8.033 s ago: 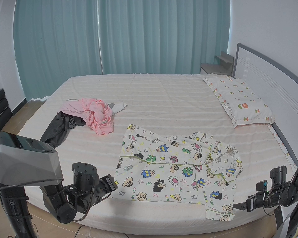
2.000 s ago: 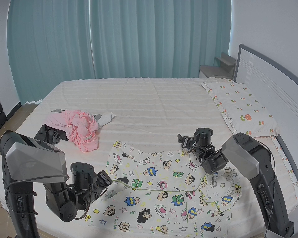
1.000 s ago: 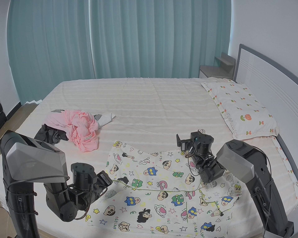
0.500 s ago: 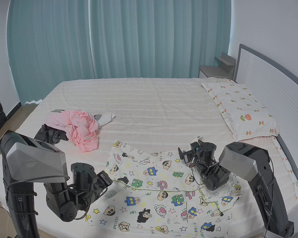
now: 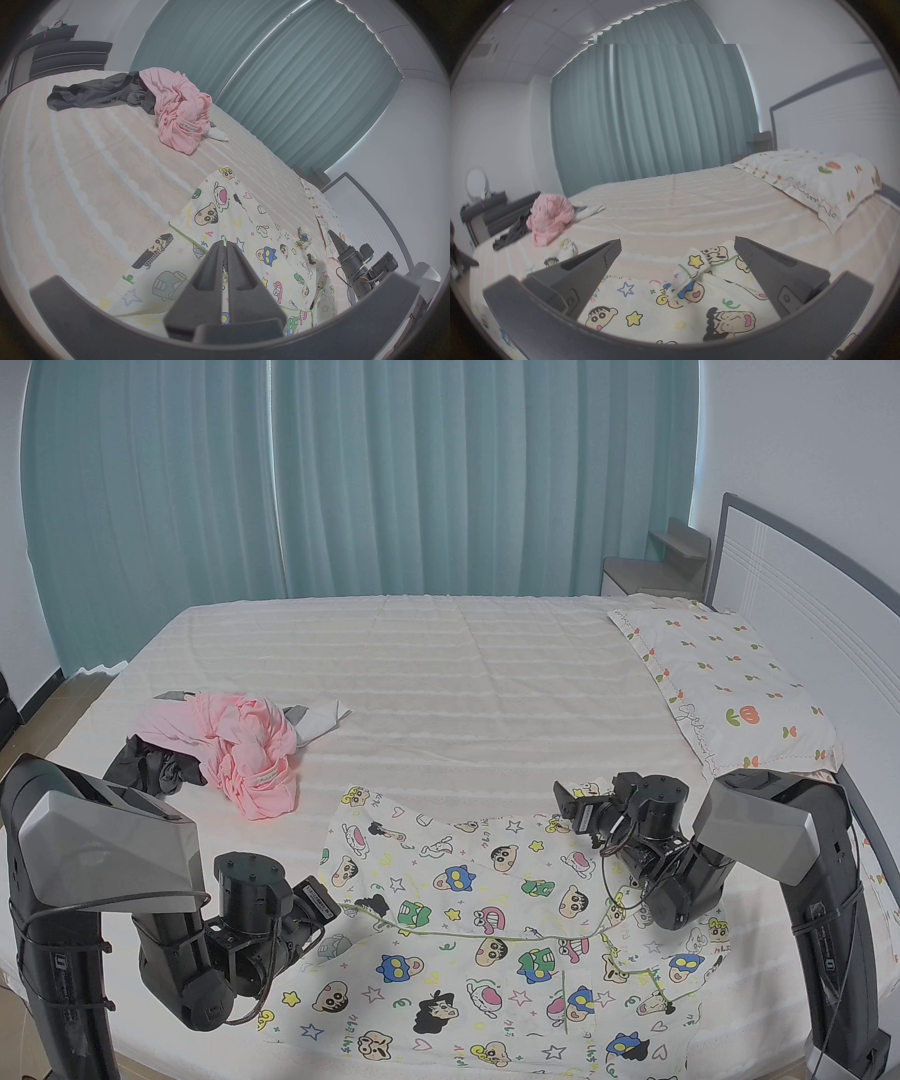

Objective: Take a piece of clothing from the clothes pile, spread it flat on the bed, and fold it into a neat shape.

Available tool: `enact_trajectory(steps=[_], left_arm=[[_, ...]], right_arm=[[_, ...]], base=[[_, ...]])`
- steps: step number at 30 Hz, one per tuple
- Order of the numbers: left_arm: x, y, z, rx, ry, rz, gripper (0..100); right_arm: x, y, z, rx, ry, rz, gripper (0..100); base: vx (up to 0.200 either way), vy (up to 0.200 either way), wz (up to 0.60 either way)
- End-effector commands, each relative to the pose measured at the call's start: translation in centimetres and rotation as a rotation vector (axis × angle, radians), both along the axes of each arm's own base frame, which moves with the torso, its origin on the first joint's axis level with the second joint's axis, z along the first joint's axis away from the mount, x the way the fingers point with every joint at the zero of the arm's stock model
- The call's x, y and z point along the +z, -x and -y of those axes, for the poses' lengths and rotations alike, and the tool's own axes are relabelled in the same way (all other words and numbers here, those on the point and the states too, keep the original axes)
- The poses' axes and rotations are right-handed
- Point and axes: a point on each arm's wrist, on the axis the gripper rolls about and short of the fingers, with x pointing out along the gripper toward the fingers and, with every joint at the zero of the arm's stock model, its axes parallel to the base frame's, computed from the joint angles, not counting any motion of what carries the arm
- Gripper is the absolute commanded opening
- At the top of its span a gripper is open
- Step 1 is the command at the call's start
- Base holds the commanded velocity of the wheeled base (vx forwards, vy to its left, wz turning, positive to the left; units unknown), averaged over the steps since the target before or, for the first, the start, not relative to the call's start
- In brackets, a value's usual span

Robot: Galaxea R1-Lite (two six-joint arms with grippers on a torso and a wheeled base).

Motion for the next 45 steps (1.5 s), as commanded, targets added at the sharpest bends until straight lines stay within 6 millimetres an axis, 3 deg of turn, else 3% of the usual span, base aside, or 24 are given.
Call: enact_trajectory(steps=[1, 8, 17, 22, 25, 30, 36, 39, 45], left_arm=[[0.0, 0.0, 0.0, 0.0, 0.001, 0.0, 0], [-0.1, 0.0, 0.0, 0.0, 0.003, -0.002, 0], [-0.2, 0.0, 0.0, -0.001, 0.002, -0.007, 0], [-0.3, 0.0, 0.0, 0.001, 0.004, -0.012, 0], [-0.3, 0.0, -0.1, 0.001, 0.004, -0.012, 0], [-0.4, 0.0, -0.1, 0.002, 0.003, -0.015, 0], [-0.4, 0.0, -0.2, 0.002, 0.002, -0.016, 0], [-0.4, 0.0, -0.2, 0.004, 0.002, -0.016, 0], [-0.4, 0.0, -0.2, 0.004, 0.002, -0.018, 0]], right_arm=[[0.7, -0.3, 1.7, -0.044, -0.098, -0.051, 100], [0.9, -1.5, 3.7, -0.052, -0.218, -0.247, 100], [1.0, -4.4, 6.8, -0.079, -0.252, -0.323, 100], [0.1, -5.5, 6.9, -0.056, -0.26, -0.37, 100], [0.0, -6.1, 6.4, -0.055, -0.265, -0.377, 100], [2.3, -5.2, 3.3, -0.015, -0.403, -0.382, 100], [1.5, -4.3, 0.8, 0.023, -0.386, -0.422, 100], [-0.1, -3.8, -1.2, 0.051, -0.364, -0.467, 100], [-0.1, -3.9, -1.3, 0.042, -0.36, -0.477, 100]], base=[[0.0, 0.0, 0.0], [0.0, 0.0, 0.0], [0.0, 0.0, 0.0], [0.0, 0.0, 0.0], [0.0, 0.0, 0.0], [0.0, 0.0, 0.0], [0.0, 0.0, 0.0], [0.0, 0.0, 0.0], [0.0, 0.0, 0.0]])
